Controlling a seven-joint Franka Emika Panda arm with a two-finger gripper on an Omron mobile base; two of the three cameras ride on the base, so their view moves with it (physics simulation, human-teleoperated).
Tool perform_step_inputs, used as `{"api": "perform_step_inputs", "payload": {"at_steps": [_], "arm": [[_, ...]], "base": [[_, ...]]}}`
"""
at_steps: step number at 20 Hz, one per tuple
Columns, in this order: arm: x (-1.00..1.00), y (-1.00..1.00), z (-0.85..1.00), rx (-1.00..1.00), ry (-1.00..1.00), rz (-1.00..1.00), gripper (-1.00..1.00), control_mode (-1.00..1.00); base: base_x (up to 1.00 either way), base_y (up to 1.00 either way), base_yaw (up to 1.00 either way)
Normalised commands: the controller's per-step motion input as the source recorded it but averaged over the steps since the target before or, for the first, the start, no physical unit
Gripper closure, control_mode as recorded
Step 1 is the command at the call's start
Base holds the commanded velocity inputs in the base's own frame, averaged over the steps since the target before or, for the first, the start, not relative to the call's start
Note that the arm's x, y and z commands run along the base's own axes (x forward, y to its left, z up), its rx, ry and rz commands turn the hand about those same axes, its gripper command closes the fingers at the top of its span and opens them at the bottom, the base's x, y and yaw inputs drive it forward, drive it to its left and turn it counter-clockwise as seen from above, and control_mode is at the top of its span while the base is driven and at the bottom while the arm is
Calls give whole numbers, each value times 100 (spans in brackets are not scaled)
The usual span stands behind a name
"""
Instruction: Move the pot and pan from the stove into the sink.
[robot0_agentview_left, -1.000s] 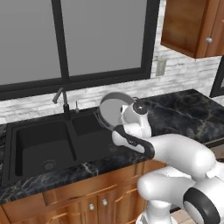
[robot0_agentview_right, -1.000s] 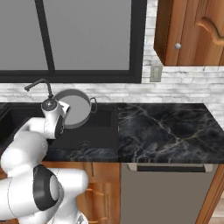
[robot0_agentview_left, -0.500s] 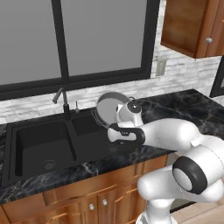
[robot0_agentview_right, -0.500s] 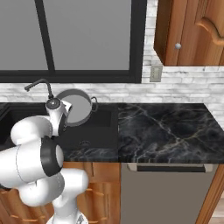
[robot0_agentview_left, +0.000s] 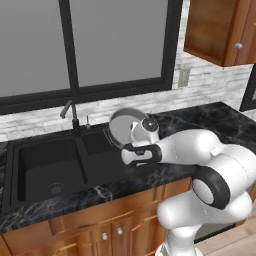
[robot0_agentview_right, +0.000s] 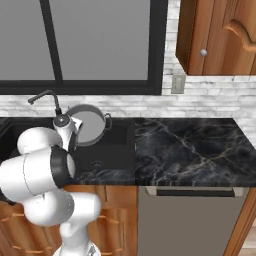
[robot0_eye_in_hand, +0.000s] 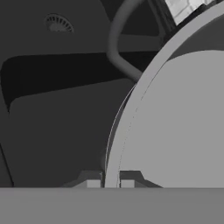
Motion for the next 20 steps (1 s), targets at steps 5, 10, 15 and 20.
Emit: {"api": "perform_step_inputs", "payload": {"at_steps": [5,10,15,20], "arm": [[16,3,-35,0,0,-2,100,-100],[21,1,-27,0,0,-5,100,-100],[20,0,-24,0,0,-5,100,-100],[27,1,-21,0,0,-6,100,-100]], "base": [[0,0,0],[0,0,0],[0,0,0],[0,0,0]]}}
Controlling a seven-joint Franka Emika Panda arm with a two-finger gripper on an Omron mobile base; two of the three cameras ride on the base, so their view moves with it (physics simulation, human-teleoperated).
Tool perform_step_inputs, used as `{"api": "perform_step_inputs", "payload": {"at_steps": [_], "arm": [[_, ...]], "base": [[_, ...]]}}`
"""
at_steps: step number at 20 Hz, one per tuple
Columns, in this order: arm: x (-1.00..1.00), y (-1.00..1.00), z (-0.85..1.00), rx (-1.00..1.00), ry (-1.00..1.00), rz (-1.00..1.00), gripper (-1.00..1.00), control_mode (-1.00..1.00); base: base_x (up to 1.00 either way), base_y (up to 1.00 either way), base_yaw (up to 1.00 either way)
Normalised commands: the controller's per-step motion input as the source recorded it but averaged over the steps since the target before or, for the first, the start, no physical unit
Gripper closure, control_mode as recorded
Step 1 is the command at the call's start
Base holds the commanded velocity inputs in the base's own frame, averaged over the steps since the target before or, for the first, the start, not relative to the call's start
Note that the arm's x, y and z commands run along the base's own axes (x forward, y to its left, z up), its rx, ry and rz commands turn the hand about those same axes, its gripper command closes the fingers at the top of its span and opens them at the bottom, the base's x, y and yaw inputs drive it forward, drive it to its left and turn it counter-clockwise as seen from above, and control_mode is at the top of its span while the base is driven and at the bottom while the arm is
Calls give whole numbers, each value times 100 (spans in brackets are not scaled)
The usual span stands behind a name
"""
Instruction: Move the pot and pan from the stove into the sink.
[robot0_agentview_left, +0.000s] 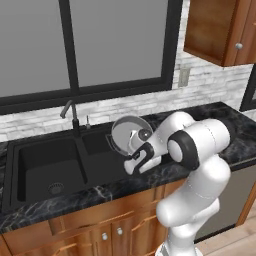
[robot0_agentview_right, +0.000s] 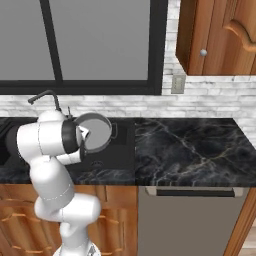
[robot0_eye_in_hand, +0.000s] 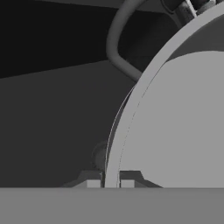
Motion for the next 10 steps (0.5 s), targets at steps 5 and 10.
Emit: {"api": "perform_step_inputs", "payload": {"at_steps": [5,10], "arm": [[3,0,-8,0,2,0,100,-100],[1,0,-28,-3,7,0,100,-100]], "base": [[0,0,0],[0,0,0]]}}
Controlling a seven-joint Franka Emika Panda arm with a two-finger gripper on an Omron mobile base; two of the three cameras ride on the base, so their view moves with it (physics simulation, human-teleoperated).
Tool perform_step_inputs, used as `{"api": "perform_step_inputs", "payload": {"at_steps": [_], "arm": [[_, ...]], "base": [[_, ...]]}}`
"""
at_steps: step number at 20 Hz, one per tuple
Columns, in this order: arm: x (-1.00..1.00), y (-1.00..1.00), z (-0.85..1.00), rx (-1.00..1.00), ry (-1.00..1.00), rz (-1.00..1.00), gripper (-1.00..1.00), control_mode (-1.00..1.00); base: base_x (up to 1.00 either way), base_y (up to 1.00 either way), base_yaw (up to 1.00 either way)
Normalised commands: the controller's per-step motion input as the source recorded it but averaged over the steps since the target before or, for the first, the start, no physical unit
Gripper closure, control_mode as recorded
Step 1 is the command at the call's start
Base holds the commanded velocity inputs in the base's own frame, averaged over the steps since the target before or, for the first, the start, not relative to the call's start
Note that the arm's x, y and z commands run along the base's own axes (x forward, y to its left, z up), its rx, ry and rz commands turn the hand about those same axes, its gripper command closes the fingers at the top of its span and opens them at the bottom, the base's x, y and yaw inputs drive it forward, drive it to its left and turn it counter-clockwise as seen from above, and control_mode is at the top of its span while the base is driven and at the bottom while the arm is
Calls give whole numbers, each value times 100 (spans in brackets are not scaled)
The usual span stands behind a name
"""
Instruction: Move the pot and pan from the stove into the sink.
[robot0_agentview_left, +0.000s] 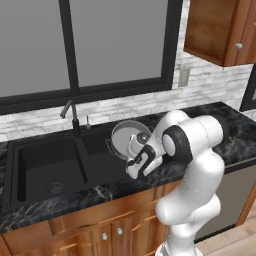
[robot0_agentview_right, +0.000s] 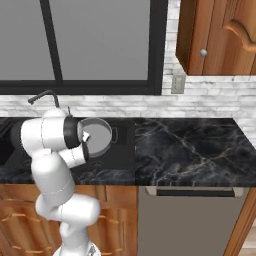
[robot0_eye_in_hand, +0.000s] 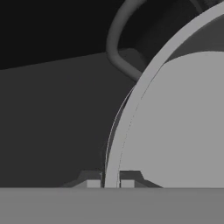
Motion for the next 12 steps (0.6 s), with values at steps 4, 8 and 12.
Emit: {"api": "perform_step_inputs", "payload": {"at_steps": [4,8,12], "arm": [[27,7,-21,-2,5,-1,100,-100],[37,11,-29,-2,6,-1,100,-100],[27,12,-39,-6,7,0,100,-100]], "base": [[0,0,0],[0,0,0],[0,0,0]]}}
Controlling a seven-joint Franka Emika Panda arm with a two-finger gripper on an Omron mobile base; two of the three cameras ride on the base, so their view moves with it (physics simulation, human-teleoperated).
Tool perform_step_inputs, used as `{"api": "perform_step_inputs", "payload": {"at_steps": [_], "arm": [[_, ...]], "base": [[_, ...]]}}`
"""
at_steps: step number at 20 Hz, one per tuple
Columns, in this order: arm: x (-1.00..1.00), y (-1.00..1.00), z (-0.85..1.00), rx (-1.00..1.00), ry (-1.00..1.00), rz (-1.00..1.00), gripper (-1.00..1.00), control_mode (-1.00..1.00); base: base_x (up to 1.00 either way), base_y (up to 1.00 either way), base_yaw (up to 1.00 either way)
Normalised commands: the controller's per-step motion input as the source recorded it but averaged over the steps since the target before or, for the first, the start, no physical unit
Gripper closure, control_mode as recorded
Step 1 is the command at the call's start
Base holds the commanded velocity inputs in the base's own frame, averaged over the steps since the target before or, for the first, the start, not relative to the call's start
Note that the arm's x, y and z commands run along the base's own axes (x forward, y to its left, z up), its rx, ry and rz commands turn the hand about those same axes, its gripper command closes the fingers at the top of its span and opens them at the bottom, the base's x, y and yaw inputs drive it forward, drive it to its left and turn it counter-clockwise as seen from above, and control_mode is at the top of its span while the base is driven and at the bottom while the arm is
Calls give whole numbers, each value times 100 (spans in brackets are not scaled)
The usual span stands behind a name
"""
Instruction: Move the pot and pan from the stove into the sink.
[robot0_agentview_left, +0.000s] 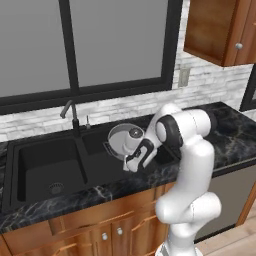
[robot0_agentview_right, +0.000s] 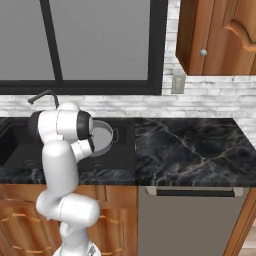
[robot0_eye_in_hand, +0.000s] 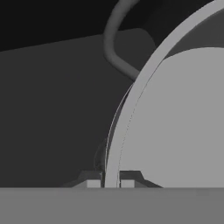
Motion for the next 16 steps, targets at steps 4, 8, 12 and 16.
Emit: {"api": "perform_step_inputs", "payload": {"at_steps": [4,8,12,16], "arm": [[18,13,-53,-8,6,0,100,-100],[17,11,-43,-7,3,0,100,-100],[15,3,-32,-3,1,0,100,-100],[9,0,-29,-1,0,0,100,-100]], "base": [[0,0,0],[0,0,0],[0,0,0],[0,0,0]]}}
